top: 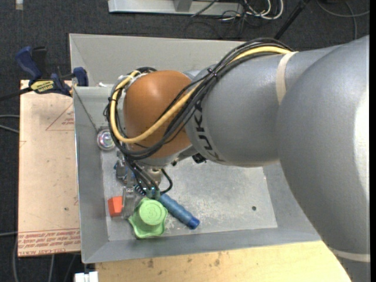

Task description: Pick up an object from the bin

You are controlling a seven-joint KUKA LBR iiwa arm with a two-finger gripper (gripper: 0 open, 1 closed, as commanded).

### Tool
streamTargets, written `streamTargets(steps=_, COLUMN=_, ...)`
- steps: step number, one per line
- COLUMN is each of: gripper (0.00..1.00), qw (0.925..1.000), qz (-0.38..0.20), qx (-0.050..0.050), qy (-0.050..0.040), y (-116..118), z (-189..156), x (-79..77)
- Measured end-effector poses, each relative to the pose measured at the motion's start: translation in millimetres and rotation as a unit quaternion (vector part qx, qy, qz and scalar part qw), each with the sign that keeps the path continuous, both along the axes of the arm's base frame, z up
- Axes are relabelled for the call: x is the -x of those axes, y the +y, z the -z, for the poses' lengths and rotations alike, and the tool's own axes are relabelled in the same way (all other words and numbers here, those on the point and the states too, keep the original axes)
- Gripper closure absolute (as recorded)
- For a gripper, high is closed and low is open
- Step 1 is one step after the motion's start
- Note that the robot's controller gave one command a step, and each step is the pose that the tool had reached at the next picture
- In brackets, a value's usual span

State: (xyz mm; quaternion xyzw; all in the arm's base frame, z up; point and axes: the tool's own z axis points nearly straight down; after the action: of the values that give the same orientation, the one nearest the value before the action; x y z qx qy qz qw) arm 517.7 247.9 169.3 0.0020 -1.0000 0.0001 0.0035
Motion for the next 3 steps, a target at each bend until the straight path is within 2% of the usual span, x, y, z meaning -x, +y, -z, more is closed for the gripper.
streamTargets(steps=1, gripper=0.00, qw=0.9904, qz=-0.138, qx=-0.001, qy=-0.0015, y=-93.5, z=101.1, x=0.6)
streamTargets(steps=2, gripper=0.00, qw=0.9805, qz=-0.196, qx=0.000, qy=-0.0027, y=-156.2, z=99.4, x=9.2)
streamTargets(steps=3, gripper=1.00, qw=0.9802, qz=-0.198, qx=-0.002, qy=-0.0044, y=-153.1, z=98.5, x=8.6)
